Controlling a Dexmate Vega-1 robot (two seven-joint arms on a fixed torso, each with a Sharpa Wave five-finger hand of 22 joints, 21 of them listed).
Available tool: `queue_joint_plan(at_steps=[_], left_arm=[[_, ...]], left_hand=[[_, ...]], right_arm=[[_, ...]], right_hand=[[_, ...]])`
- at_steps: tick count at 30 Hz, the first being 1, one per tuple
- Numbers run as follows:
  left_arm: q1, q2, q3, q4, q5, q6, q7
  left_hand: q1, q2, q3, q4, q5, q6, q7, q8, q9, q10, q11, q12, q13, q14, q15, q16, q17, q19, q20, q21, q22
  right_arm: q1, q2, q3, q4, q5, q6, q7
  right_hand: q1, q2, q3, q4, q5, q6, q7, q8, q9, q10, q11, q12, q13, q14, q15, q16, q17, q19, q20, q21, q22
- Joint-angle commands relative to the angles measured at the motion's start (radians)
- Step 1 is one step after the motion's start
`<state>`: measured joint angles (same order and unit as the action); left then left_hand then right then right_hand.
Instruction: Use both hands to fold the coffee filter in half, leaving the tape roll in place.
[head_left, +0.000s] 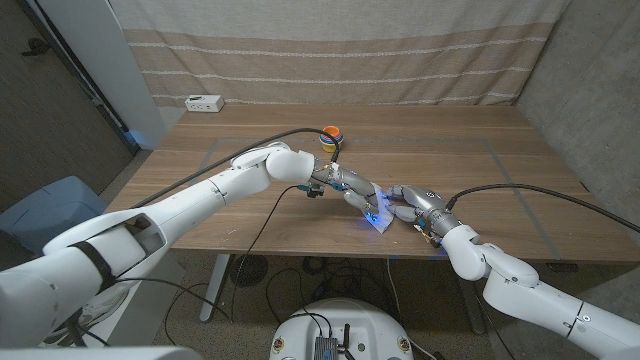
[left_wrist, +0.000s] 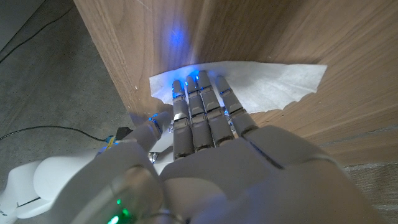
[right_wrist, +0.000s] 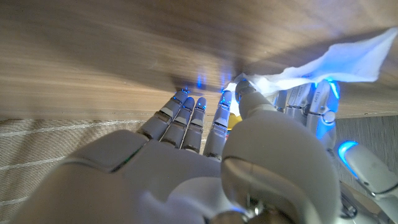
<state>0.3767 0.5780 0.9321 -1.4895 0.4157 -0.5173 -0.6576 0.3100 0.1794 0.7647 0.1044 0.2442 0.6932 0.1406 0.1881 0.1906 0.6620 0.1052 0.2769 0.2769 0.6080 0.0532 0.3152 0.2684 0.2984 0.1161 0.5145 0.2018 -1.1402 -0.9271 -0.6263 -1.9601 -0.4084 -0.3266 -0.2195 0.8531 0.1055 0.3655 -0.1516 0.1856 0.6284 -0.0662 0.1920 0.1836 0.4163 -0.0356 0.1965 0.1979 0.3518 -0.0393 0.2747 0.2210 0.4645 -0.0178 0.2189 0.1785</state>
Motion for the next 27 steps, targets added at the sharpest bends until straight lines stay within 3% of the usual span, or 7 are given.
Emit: queue_joint_plan(at_steps=[1,4,11,18,27], left_arm=[[0.045,0.047,-0.071,-0.078,0.045,0.004,0.143],[0.061,0.060,-0.093,-0.103,0.086,0.013,0.197],[0.070,0.077,-0.116,-0.126,0.168,0.051,0.262],[0.042,0.071,-0.094,-0.119,0.203,0.103,0.210],[0.006,0.043,-0.058,-0.053,0.201,0.124,0.175]], left_hand=[[-0.024,0.002,-0.015,0.013,0.007,0.020,0.004,0.014,0.002,0.020,-0.003,0.010,0.008,0.025,-0.009,0.023,0.025,0.002,0.001,0.007,0.005],[-0.021,0.007,-0.037,-0.009,0.010,0.076,0.024,0.036,0.012,0.080,0.003,0.042,0.031,0.084,0.000,0.091,0.079,0.011,-0.007,0.022,0.014],[0.000,0.013,-0.057,-0.044,0.014,0.142,0.010,0.064,0.046,0.142,0.001,0.094,0.079,0.117,-0.009,0.188,0.170,0.022,-0.008,0.049,0.032],[0.001,0.012,-0.061,-0.044,0.017,0.169,0.009,0.077,0.060,0.159,-0.001,0.113,0.101,0.130,-0.011,0.222,0.201,0.042,-0.008,0.068,0.037],[0.002,0.009,-0.057,-0.046,0.019,0.186,0.007,0.086,0.069,0.157,0.002,0.120,0.114,0.124,-0.012,0.228,0.210,0.039,-0.007,0.073,0.040]], right_arm=[[0.011,0.002,-0.006,0.021,0.000,0.012,0.006],[0.014,0.003,-0.007,0.023,-0.001,0.011,0.007],[0.019,0.007,-0.011,0.024,-0.003,0.004,0.015],[0.019,0.009,-0.012,0.020,-0.001,-0.005,0.018],[0.027,0.013,-0.016,0.023,-0.001,-0.008,0.023]], right_hand=[[0.005,0.004,-0.005,-0.003,0.006,-0.002,-0.002,-0.001,0.003,0.010,0.000,0.009,0.001,0.010,-0.072,0.004,0.005,0.030,0.016,0.008,0.006],[0.006,0.003,-0.006,-0.004,0.006,-0.003,-0.001,-0.002,0.003,0.010,0.000,0.008,0.001,0.010,-0.072,0.004,0.005,0.030,0.016,0.008,0.006],[0.008,0.003,-0.008,-0.004,0.007,-0.002,-0.001,-0.001,0.003,0.012,0.002,0.009,0.001,0.011,-0.072,0.004,0.005,0.031,0.016,0.008,0.006],[0.009,0.004,-0.011,-0.003,0.007,-0.003,0.000,-0.001,0.003,0.012,0.001,0.008,0.001,0.011,-0.072,0.005,0.005,0.031,0.016,0.008,0.006],[0.008,0.005,-0.015,-0.001,0.007,-0.001,-0.001,-0.001,0.003,0.013,0.001,0.009,0.001,0.011,-0.072,0.005,0.006,0.031,0.016,0.008,0.006]])
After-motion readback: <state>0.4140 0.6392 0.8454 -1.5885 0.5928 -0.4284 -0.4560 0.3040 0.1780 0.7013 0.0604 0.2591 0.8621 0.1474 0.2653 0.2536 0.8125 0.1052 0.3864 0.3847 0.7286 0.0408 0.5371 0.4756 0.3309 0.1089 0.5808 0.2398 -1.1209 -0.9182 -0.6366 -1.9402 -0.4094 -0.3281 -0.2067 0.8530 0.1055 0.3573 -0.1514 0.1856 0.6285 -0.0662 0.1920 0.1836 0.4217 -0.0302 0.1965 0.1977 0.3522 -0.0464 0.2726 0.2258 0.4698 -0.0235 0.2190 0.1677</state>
